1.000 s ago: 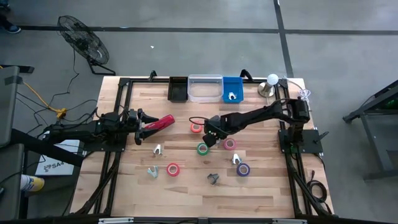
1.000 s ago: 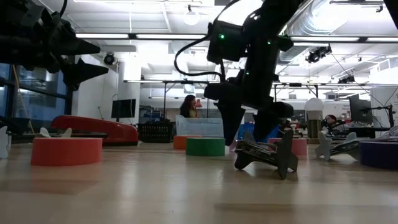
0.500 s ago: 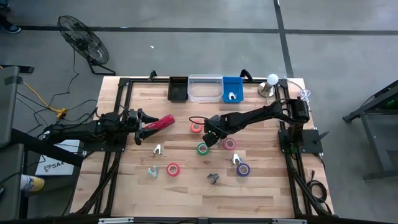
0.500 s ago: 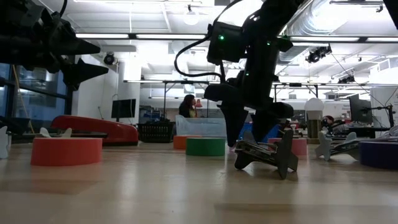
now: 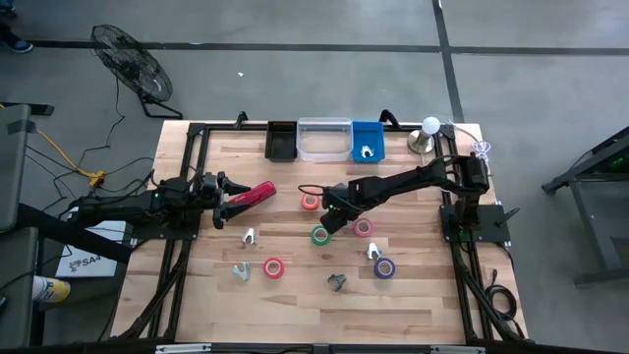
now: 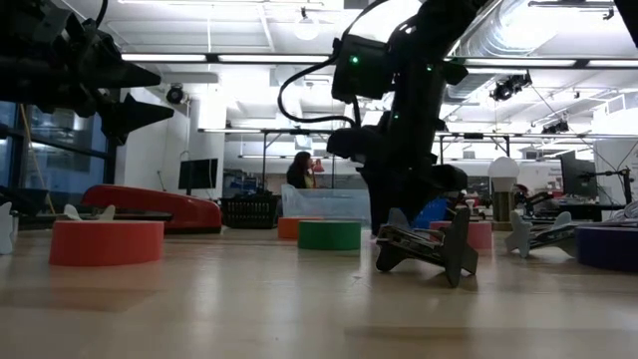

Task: Pick and place Stapler, Stapler remover, tape
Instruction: Put the purple staple remover into the blue bin

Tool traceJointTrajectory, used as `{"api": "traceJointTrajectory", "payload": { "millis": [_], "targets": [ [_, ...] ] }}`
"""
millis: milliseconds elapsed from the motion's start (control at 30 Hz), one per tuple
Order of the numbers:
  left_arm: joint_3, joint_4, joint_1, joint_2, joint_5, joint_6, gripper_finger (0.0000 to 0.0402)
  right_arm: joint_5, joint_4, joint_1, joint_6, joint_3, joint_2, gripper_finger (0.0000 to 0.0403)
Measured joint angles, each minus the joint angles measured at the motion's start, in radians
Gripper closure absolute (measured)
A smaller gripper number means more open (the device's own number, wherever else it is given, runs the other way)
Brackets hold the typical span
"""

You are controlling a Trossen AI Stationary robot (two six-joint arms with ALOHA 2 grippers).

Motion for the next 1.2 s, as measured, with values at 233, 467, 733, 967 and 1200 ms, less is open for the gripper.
{"api": "traceJointTrajectory", "payload": {
  "millis": [233, 467, 733, 967, 1200],
  "targets": [
    [0.0, 0.0, 0.0, 0.0, 0.0, 0.0, 0.0111, -0.022, -0.011, -0.014, -0.025, 0.0, -0.015, 0.0319],
    [0.0, 0.0, 0.0, 0.0, -0.001, 0.0, 0.0111, -0.019, -0.036, -0.043, -0.039, 0.0, -0.056, 0.0307],
    [0.0, 0.0, 0.0, 0.0, -0.001, 0.0, 0.0111, 0.072, -0.15, -0.129, -0.102, 0.0, -0.162, 0.0313],
    [0.0, 0.0, 0.0, 0.0, -0.001, 0.0, 0.0111, 0.155, -0.214, -0.286, -0.216, 0.0, -0.242, 0.0309],
    [0.0, 0.0, 0.0, 0.0, -0.001, 0.0, 0.0111, 0.208, -0.204, -0.459, -0.336, 0.0, -0.253, 0.0305]
  ]
}}
